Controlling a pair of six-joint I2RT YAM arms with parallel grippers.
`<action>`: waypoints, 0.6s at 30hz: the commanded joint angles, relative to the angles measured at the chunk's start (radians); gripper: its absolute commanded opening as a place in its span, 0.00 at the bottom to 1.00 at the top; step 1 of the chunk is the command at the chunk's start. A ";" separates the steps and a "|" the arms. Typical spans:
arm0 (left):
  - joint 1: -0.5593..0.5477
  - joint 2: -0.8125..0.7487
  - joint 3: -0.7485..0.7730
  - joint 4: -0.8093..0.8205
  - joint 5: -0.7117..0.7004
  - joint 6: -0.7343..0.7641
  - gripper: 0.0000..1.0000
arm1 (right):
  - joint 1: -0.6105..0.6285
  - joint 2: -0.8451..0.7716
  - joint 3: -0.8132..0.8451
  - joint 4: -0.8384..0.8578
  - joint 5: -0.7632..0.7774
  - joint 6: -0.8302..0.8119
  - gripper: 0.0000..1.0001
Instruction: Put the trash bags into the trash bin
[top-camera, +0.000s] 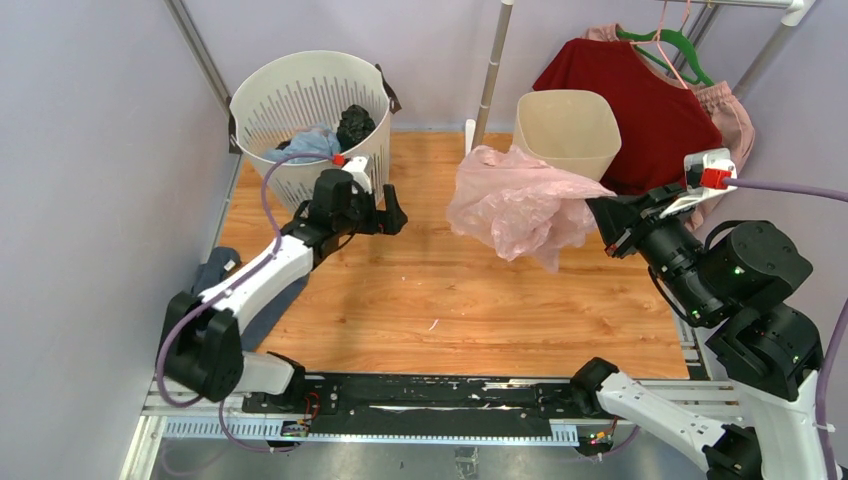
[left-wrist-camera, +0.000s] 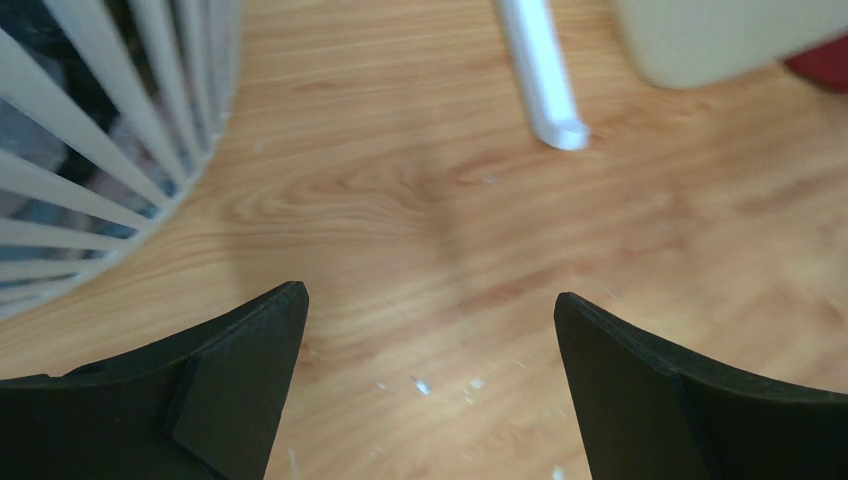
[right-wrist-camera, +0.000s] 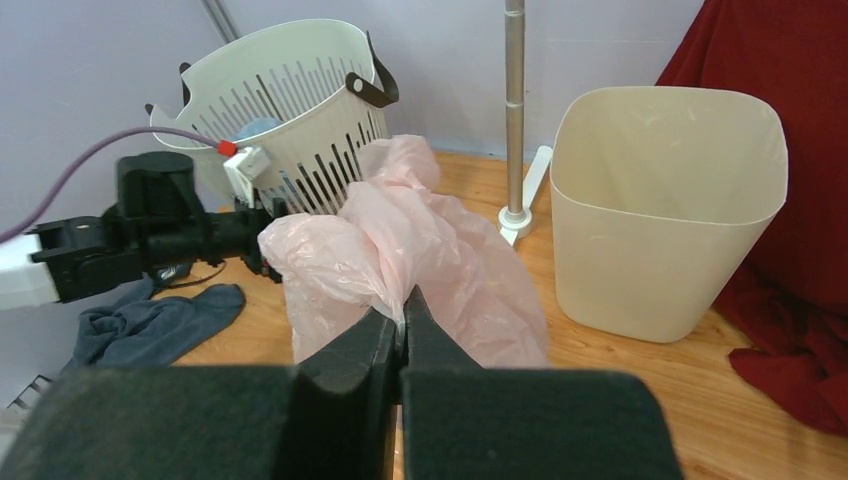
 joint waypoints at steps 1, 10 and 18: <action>0.020 0.129 0.033 0.143 -0.275 0.011 1.00 | 0.012 0.004 0.037 0.002 -0.019 0.007 0.00; 0.124 0.398 0.179 0.252 -0.339 -0.024 1.00 | 0.011 0.006 0.026 -0.015 -0.077 0.046 0.00; 0.215 0.538 0.240 0.280 -0.411 -0.030 1.00 | 0.012 0.007 0.036 -0.048 -0.088 0.053 0.00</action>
